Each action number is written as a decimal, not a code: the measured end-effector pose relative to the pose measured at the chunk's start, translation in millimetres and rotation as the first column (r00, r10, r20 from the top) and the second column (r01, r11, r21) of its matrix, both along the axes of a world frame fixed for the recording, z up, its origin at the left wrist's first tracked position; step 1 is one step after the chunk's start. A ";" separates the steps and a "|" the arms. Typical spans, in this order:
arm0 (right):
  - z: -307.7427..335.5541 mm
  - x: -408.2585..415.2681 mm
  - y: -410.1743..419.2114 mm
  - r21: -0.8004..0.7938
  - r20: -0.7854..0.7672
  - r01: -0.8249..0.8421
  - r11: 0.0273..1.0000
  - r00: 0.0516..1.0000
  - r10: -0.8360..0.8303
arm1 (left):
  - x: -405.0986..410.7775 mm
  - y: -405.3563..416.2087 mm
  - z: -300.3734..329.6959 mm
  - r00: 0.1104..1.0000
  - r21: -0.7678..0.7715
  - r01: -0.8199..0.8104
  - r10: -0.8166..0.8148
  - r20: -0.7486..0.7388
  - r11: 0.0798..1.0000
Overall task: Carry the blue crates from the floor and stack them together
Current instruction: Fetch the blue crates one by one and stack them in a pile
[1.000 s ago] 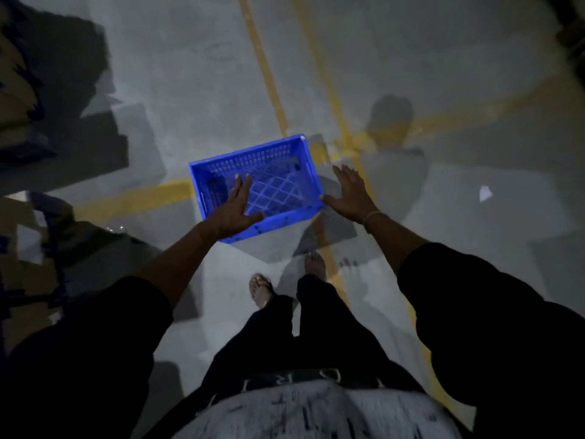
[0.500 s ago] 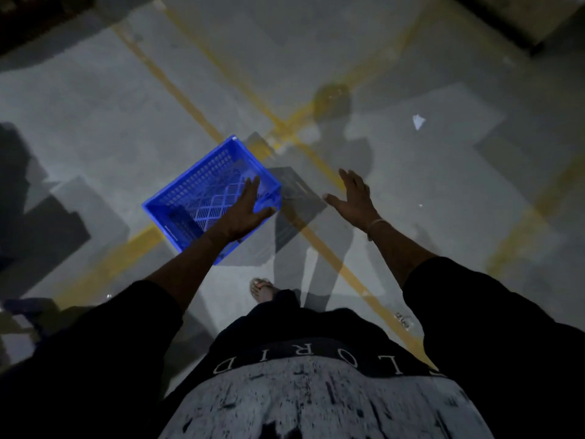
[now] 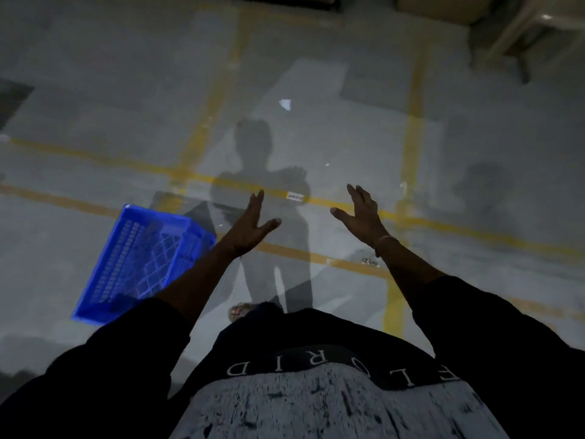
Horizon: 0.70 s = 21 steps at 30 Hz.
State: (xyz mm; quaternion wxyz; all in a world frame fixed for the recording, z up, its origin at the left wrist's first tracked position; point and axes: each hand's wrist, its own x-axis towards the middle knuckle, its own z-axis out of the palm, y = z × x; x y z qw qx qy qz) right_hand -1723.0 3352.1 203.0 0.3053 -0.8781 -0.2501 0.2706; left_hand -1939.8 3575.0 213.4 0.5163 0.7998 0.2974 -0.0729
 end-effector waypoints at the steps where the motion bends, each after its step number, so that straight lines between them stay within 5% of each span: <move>1: 0.4 5.5 -22.6 0.006 -0.008 0.048 0.999 0.999 -0.048 | 15.3 -10.6 0.0 0.999 -0.013 0.042 -0.042 0.011 0.999; 12: 3.2 47.5 -204.9 0.020 -0.020 0.506 0.863 0.863 -0.505 | 175.7 -117.1 3.8 0.893 -0.091 0.450 -0.451 0.012 0.888; 21: -6.3 80.8 -286.6 0.005 -0.100 0.850 0.527 0.525 -0.845 | 333.1 -174.1 -16.2 0.701 -0.143 0.703 -0.713 -0.032 0.697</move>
